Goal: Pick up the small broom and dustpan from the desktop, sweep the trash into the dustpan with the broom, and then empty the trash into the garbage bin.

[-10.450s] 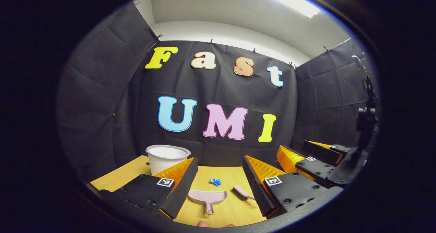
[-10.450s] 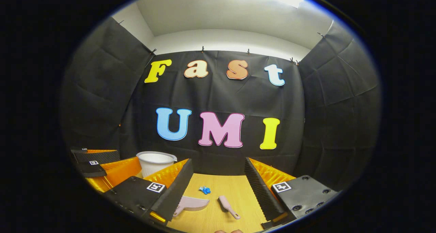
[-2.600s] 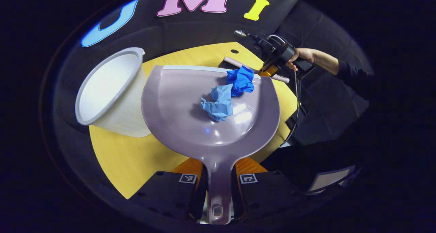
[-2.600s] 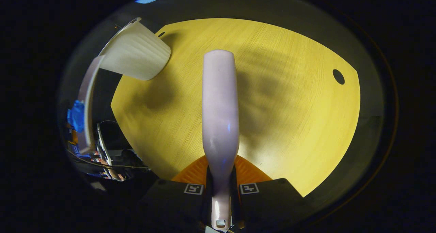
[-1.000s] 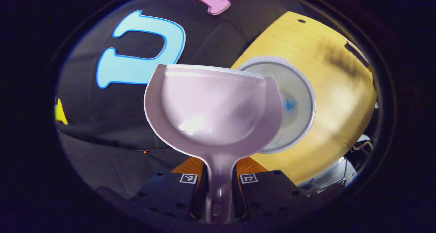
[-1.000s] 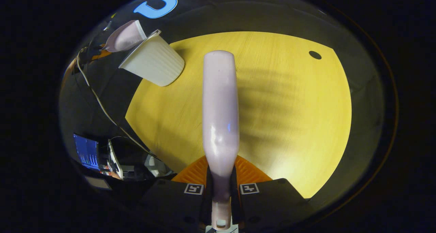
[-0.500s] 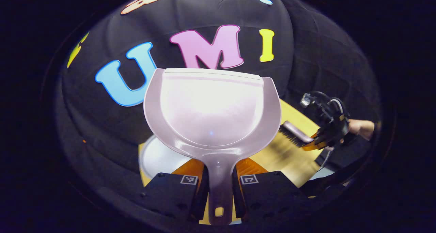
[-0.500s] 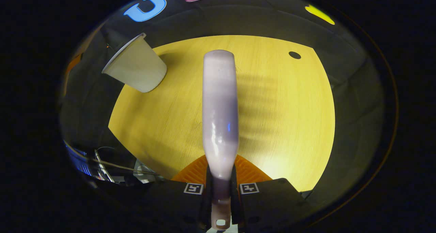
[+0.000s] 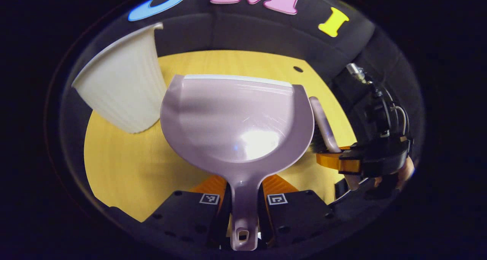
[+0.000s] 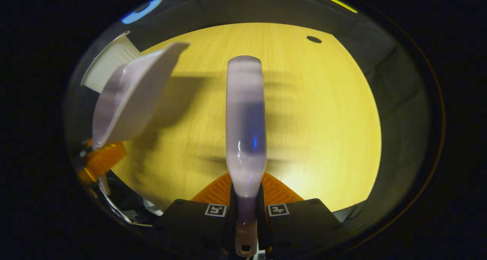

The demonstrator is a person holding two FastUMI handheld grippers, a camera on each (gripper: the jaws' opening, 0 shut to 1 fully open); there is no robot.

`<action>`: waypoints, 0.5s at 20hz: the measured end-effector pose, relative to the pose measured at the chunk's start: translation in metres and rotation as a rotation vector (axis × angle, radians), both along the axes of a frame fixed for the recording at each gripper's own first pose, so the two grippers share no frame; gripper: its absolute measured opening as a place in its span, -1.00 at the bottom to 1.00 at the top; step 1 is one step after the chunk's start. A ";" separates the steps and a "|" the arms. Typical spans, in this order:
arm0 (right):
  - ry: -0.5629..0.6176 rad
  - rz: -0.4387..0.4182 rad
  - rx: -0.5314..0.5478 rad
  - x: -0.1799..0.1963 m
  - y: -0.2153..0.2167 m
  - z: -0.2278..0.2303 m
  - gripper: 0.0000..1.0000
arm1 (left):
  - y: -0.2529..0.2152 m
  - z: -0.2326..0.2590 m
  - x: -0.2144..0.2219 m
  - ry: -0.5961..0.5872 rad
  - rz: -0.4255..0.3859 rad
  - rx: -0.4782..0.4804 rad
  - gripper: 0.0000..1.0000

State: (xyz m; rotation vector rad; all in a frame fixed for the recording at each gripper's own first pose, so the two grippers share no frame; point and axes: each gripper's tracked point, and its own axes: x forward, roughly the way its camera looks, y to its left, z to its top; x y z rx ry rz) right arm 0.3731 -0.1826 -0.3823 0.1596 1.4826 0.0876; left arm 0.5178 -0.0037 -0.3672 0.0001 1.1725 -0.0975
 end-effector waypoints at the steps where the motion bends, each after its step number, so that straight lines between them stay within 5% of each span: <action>1: 0.004 0.006 0.008 0.003 -0.002 -0.005 -0.51 | 0.000 0.002 -0.001 0.024 0.020 0.011 -0.41; 5: 0.049 0.099 -0.015 0.003 -0.020 -0.011 -0.51 | -0.005 0.012 0.005 0.117 0.088 -0.007 -0.41; 10: 0.101 0.077 -0.031 0.015 -0.019 -0.009 -0.51 | -0.006 0.019 0.003 0.186 0.119 -0.025 -0.43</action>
